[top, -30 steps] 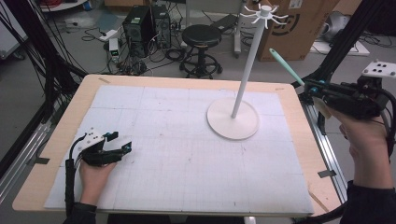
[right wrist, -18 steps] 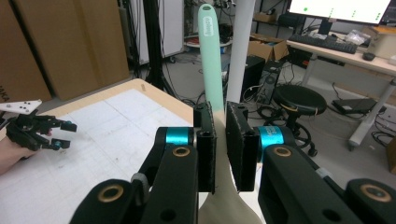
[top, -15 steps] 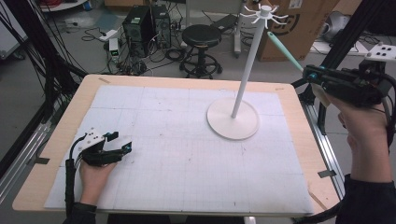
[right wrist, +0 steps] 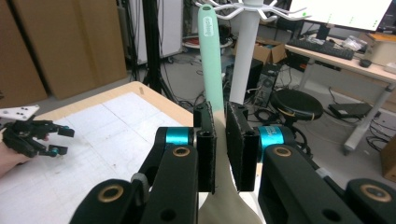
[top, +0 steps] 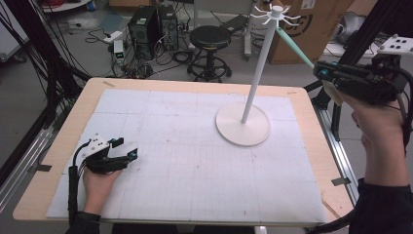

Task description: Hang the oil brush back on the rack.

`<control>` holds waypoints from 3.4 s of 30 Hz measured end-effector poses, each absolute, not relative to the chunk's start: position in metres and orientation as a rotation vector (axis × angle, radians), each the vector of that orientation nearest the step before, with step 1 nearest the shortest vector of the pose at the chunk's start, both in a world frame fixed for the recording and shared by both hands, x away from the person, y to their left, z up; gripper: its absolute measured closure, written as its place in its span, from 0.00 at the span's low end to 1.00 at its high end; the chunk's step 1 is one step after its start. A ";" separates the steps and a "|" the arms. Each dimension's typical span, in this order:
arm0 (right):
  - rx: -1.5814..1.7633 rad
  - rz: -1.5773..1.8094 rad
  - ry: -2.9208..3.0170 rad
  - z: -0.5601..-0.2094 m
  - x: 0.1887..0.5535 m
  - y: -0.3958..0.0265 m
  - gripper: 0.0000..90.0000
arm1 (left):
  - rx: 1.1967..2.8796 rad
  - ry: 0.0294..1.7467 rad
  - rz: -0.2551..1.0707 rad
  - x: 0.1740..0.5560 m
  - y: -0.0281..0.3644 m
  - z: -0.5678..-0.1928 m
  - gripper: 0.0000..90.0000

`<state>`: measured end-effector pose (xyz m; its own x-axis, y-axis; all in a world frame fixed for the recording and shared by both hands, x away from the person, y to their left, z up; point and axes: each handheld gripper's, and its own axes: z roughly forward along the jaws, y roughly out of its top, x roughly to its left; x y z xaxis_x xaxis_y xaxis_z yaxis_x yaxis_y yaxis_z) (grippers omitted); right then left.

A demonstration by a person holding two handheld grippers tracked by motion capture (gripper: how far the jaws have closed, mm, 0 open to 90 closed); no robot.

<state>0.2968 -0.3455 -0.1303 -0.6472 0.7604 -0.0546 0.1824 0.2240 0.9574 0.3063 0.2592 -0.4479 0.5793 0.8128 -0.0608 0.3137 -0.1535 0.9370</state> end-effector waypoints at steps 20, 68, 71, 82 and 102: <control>0.890 1.393 1.972 -0.130 0.299 -0.346 0.92 | 1.731 0.936 0.578 0.306 0.259 -0.448 0.30; 0.985 1.282 1.975 -0.138 0.315 -0.343 0.92 | 1.742 0.927 0.585 0.306 0.258 -0.448 0.30; 0.980 1.276 1.988 -0.140 0.317 -0.340 0.92 | 1.743 0.926 0.587 0.306 0.258 -0.448 0.30; 0.960 1.329 2.029 -0.159 0.324 -0.333 0.69 | 1.746 0.923 0.587 0.305 0.258 -0.448 0.30; 0.909 1.578 2.018 -0.292 0.302 -0.350 0.29 | 1.745 0.936 0.578 0.307 0.258 -0.448 0.30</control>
